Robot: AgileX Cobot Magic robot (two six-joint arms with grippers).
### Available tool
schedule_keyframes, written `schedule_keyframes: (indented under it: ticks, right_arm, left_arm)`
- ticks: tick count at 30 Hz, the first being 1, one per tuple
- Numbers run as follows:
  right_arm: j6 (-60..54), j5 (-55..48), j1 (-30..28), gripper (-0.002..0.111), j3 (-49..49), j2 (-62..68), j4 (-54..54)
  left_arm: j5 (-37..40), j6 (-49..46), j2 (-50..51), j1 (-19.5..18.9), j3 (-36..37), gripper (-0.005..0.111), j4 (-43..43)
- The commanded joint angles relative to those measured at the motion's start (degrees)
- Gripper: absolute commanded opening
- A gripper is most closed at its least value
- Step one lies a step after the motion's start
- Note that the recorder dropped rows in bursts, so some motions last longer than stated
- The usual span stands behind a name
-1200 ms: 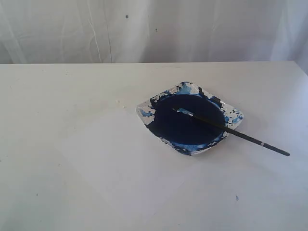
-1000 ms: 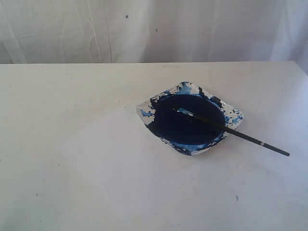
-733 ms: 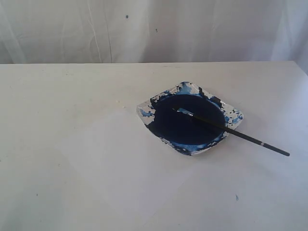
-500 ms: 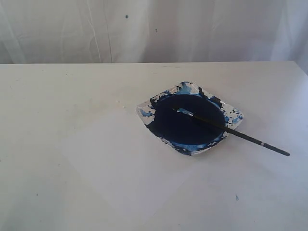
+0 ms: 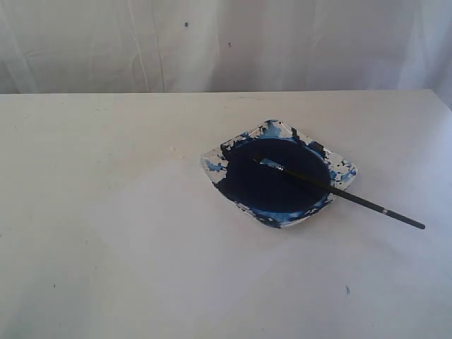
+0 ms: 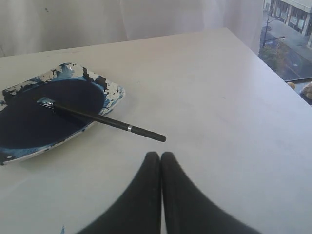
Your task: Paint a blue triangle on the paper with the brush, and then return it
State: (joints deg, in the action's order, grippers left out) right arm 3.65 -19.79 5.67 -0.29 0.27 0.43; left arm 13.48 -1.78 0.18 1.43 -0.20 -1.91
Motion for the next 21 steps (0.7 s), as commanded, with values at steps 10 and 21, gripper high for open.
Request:
schedule_keyframes:
  ticks: [10, 21]
  right_arm:
    - [0.06, 0.07, 0.13, 0.000, 0.29, -0.27, -0.04]
    - [0.06, 0.07, 0.13, 0.000, 0.29, -0.27, -0.04]
  left_arm:
    - [-27.32, 1.78, -0.18, -0.19, 0.20, 0.000, 1.91]
    - [-56.41, 4.51, 0.61, -0.19, -9.70, 0.000, 10.12]
